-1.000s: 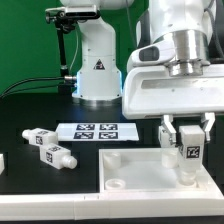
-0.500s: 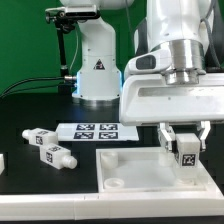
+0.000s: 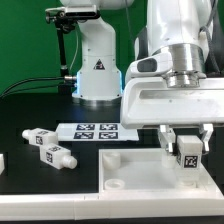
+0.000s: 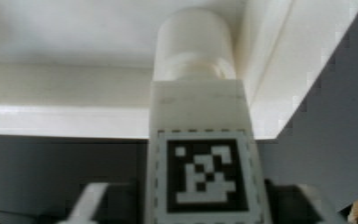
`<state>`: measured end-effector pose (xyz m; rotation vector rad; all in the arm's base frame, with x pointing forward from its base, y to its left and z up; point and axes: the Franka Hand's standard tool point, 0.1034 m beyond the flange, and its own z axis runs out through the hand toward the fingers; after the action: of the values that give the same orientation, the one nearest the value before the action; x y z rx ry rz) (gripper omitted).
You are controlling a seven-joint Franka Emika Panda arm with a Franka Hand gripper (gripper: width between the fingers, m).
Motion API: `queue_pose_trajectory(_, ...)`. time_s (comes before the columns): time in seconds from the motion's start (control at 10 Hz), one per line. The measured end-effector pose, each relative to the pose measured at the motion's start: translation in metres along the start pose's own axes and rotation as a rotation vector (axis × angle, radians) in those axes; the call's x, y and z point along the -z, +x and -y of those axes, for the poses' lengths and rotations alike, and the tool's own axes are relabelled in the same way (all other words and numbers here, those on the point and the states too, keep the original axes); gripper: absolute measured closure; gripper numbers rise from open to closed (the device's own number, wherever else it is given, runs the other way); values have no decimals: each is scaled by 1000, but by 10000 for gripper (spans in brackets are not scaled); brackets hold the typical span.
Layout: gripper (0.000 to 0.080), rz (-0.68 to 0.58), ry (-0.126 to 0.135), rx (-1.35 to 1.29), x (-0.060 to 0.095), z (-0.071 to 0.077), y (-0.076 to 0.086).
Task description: Assemble one leg
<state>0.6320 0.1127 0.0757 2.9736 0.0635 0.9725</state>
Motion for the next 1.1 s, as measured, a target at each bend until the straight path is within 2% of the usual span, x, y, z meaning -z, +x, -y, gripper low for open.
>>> queue_pose_trajectory(0.1,416,7,1,0,0,0,-1)
queue_pose_trajectory(0.2,238,50,4,-5,0,0,-2)
queue_pose_trajectory(0.3,168,95,12,-21,8,-2,11)
queue_pose_trajectory(0.5,155,314,32,-66,13,-3,21)
queue_pose_trajectory(0.7,151,498,29,-123,11,-2,24)
queue_pose_trajectory(0.9,151,619,27,-136,7,-4,16)
queue_pose_trajectory(1.0,151,626,24,-145,4,-9,16)
queue_pose_trajectory(1.1,151,605,22,-151,1,-8,12)
